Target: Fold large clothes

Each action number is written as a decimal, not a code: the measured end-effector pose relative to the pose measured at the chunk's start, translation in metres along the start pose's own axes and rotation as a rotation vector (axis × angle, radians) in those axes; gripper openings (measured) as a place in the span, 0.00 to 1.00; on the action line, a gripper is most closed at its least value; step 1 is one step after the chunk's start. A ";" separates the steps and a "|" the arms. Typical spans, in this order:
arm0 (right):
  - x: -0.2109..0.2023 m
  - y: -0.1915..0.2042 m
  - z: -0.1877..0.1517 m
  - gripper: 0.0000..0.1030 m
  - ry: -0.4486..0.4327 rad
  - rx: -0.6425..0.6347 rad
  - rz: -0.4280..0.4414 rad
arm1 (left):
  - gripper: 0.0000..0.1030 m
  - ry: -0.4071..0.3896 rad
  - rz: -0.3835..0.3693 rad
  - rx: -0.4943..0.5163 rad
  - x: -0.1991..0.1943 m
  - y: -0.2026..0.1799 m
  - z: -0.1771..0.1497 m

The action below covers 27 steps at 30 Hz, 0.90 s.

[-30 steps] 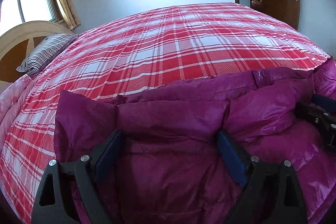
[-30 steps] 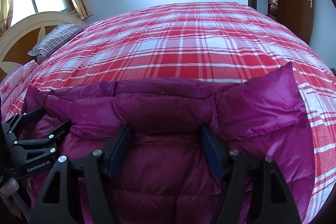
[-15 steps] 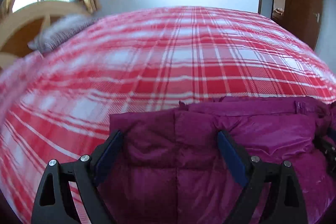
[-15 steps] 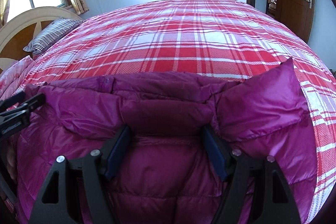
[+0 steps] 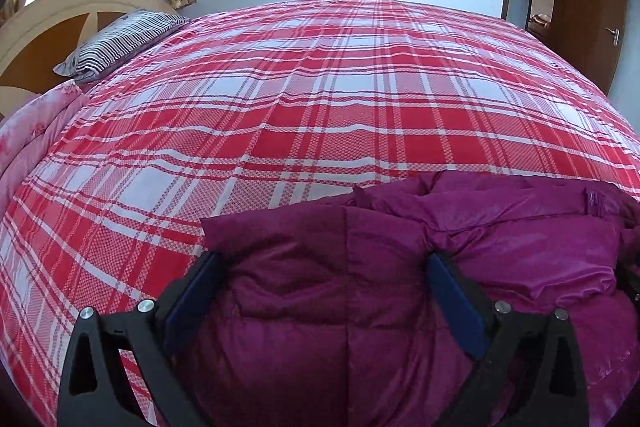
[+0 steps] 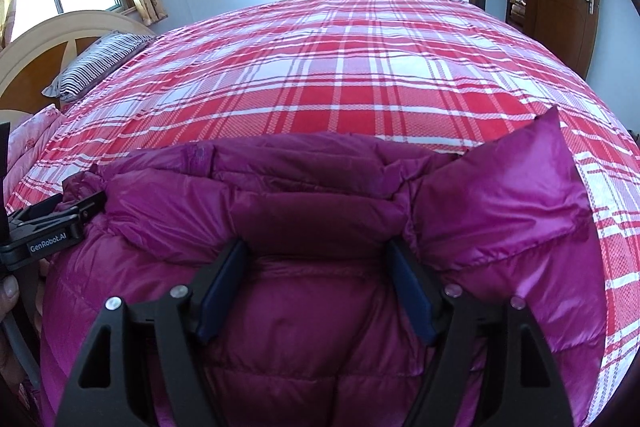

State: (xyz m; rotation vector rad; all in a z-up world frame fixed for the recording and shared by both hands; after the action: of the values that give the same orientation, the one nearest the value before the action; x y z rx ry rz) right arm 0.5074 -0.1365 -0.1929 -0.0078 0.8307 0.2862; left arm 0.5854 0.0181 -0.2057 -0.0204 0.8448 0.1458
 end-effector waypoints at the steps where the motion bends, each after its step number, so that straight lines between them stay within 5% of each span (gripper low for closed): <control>1: 0.000 0.000 0.000 0.74 0.000 0.000 -0.001 | 0.99 0.000 0.002 0.002 0.001 0.000 0.000; 8: -0.004 0.000 0.001 0.74 -0.003 0.003 0.006 | 0.99 -0.011 0.039 0.023 0.002 -0.004 0.000; 12: -0.034 -0.008 0.007 0.74 -0.106 0.028 0.071 | 0.99 -0.013 0.037 0.021 0.002 -0.003 0.000; 16: -0.054 -0.035 0.018 0.76 -0.179 0.071 -0.026 | 0.99 -0.014 0.041 0.023 0.002 -0.003 0.000; 18: -0.044 -0.059 0.017 0.76 -0.134 0.137 -0.079 | 0.99 -0.013 0.046 0.030 0.002 -0.004 0.001; 22: -0.018 -0.082 0.008 0.77 -0.056 0.226 -0.048 | 0.99 -0.031 0.091 0.096 -0.018 -0.015 0.005; 27: -0.011 -0.073 0.010 0.82 -0.032 0.179 -0.097 | 0.99 -0.140 -0.044 0.133 -0.080 -0.048 0.002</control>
State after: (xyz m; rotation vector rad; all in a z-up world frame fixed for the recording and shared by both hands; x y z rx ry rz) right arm 0.5259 -0.2084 -0.1862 0.1234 0.8193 0.1199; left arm 0.5408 -0.0393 -0.1468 0.0955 0.7126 0.0491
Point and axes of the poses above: each gripper's, at about its wrist camera, not at the fingertips, and x roughly the way its jaws point, y to its left, z to its top, the point moved 4 cm from there along x, roughly the way its jaws point, and after that the axes turned 4 degrees about y, right-handed, at the moved point
